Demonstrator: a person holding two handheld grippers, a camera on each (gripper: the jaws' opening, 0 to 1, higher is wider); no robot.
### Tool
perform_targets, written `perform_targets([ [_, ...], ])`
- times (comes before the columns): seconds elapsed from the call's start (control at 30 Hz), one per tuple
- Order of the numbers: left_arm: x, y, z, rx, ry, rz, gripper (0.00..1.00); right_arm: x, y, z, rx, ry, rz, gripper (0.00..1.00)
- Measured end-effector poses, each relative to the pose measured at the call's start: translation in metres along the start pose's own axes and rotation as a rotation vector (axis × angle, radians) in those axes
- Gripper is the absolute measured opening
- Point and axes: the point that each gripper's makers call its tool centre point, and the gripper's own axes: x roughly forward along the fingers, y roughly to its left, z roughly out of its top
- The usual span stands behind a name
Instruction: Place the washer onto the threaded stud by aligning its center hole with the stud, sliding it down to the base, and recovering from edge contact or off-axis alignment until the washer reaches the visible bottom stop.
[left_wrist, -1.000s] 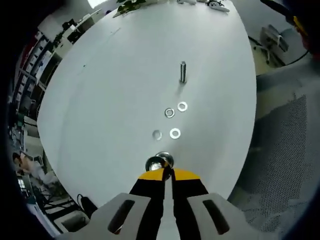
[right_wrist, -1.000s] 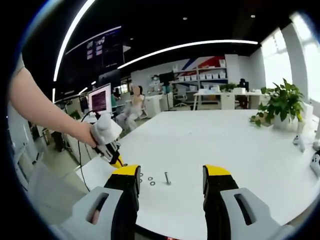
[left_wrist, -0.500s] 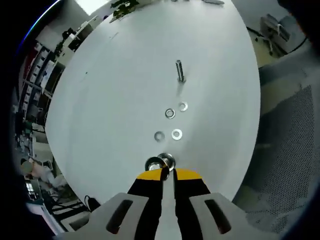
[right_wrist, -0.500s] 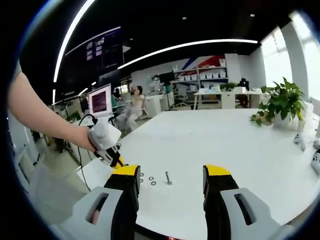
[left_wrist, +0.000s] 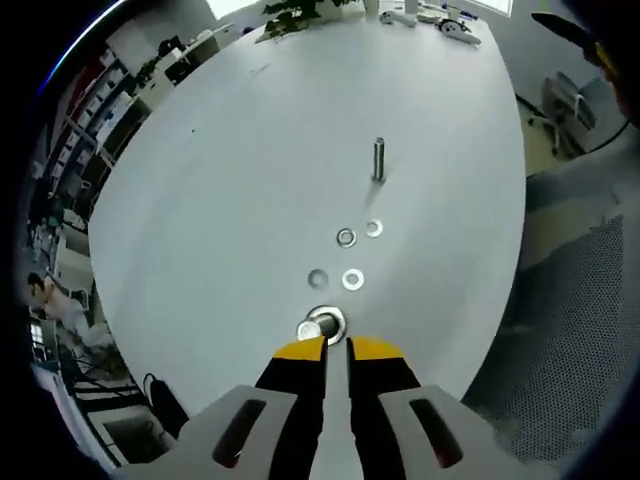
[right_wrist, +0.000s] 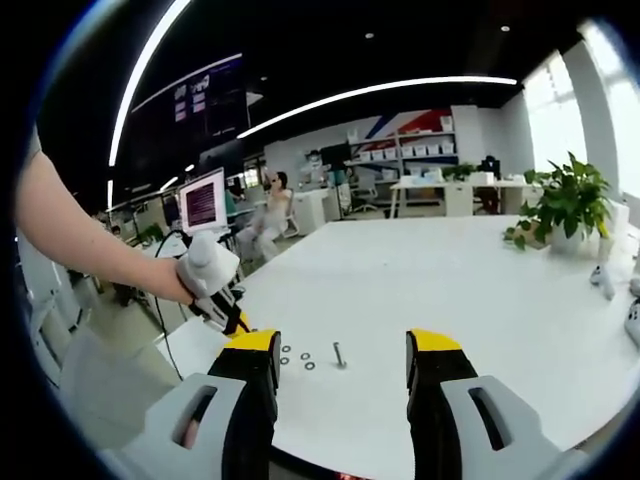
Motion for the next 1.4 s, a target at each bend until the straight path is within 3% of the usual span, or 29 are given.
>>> perform_targets([
  [0.27,-0.010,0.000,0.016,-0.096,-0.117,0.023,0.09,0.000,0.001,-0.001,0.000,0.006,0.007,0.53],
  [0.4,-0.021,-0.001,0.023,-0.124,-0.207,0.061,0.12,0.001,0.001,-0.002,0.003,0.008,0.007,0.53],
  [0.53,-0.036,-0.007,0.023,-0.219,-0.295,0.067,0.14,0.000,-0.001,-0.001,0.009,0.005,0.002,0.53],
  [0.7,-0.060,-0.009,0.024,-0.320,-0.428,0.116,0.15,-0.001,-0.005,0.003,0.018,-0.011,-0.013,0.53],
  [0.77,-0.074,-0.010,0.025,-0.388,-0.508,0.145,0.15,-0.001,-0.005,0.003,0.022,-0.010,-0.014,0.53],
  [0.83,-0.079,-0.011,0.024,-0.414,-0.544,0.160,0.18,-0.001,-0.007,0.004,0.024,-0.012,-0.019,0.53],
  [0.9,-0.083,-0.014,0.021,-0.414,-0.570,0.182,0.22,-0.001,-0.009,0.005,0.034,-0.011,-0.022,0.53],
  [1.0,-0.089,-0.016,0.022,-0.436,-0.632,0.205,0.19,-0.001,-0.012,0.005,0.046,-0.009,-0.030,0.53],
  [1.1,-0.088,-0.018,0.019,-0.434,-0.652,0.208,0.19,0.001,-0.014,0.004,0.058,0.001,-0.034,0.53],
  [1.33,-0.101,-0.014,0.025,-0.428,-0.751,0.266,0.22,0.006,-0.015,0.006,0.067,0.013,-0.034,0.53],
  [1.4,-0.104,-0.013,0.026,-0.419,-0.766,0.281,0.22,0.008,-0.017,0.011,0.026,0.006,-0.028,0.53],
])
